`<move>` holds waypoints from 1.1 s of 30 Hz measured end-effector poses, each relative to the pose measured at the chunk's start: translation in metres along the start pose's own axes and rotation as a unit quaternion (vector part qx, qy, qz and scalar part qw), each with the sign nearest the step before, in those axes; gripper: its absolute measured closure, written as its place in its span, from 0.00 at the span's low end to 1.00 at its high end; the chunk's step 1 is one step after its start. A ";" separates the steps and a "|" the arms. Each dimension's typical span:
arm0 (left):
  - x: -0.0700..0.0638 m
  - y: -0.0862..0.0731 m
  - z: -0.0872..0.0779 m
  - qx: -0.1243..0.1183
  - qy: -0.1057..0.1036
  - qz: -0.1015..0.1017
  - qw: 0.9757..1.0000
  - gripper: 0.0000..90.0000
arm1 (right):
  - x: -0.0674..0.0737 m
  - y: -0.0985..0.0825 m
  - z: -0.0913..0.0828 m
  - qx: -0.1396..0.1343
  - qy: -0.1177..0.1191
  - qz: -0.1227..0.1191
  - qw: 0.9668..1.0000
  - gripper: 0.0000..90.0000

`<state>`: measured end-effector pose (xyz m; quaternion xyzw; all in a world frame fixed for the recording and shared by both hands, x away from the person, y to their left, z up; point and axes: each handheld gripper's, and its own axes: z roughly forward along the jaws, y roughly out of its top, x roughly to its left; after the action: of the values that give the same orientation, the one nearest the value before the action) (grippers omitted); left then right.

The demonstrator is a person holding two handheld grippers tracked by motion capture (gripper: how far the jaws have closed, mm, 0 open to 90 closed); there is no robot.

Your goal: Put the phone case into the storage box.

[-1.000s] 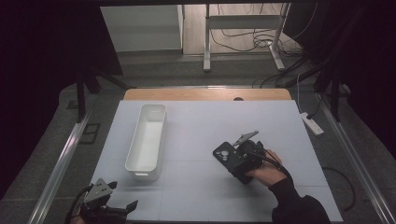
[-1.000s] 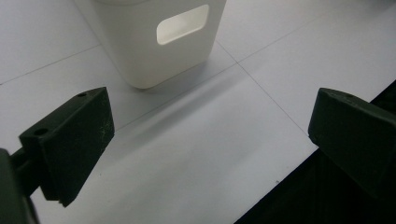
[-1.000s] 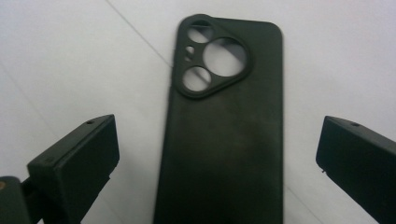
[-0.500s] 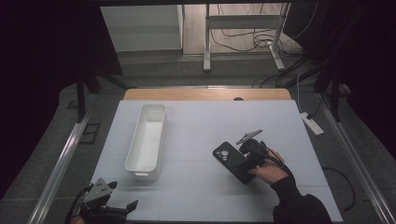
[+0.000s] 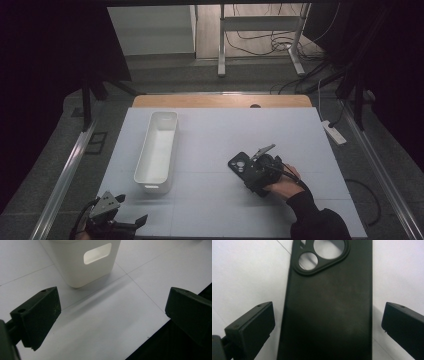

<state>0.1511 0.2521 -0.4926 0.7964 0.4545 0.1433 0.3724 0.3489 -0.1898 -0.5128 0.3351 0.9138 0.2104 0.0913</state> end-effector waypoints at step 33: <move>0.001 0.001 0.000 0.000 -0.017 -0.009 1.000 0.00 | 0.002 0.002 -0.004 0.030 -0.011 0.012 0.999 0.17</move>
<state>0.1523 0.2529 -0.4915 0.7944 0.4557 0.1266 0.3811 0.3474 -0.1882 -0.5084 0.3505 0.9147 0.1803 0.0888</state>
